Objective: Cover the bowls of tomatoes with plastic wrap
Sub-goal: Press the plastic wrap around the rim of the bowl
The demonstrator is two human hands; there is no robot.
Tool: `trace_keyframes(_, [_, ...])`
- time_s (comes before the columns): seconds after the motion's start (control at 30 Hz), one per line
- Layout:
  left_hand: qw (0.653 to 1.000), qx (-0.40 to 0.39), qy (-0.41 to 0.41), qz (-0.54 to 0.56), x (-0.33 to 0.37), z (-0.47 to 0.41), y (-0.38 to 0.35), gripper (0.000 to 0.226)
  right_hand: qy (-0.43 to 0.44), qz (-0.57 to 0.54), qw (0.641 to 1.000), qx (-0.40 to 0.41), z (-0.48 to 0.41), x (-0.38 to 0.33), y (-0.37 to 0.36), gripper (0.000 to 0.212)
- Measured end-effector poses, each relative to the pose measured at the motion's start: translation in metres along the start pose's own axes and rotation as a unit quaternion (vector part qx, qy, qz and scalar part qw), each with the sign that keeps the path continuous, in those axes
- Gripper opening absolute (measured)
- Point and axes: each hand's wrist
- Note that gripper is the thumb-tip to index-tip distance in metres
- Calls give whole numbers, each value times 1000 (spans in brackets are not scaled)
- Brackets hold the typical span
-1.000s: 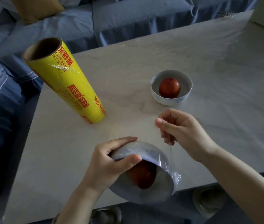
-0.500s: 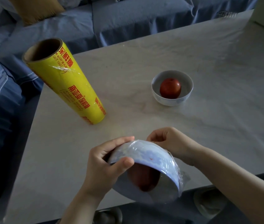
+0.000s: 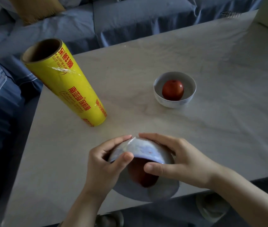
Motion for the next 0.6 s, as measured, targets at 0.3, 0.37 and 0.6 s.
trace_keyframes(0.3, [990, 101, 89, 46, -12, 0, -1, 29, -73, -191, 978, -39, 0, 24, 5, 77])
trace_keyframes(0.37, [989, 76, 125, 36, -12, 1, -1, 27, -83, -203, 976, -13, 1, 29, 3, 71])
trace_keyframes(0.6, [972, -150, 179, 0, -2, -14, 14, 64, -132, -238, 962, -12, -2, 29, 3, 47])
Point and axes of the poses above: each hand's wrist, its own z-axis away from the middle knuckle, its own y-axis out of the back of the hand, x = y × z, and after that the axes turned 6 degrees about x, right-handed
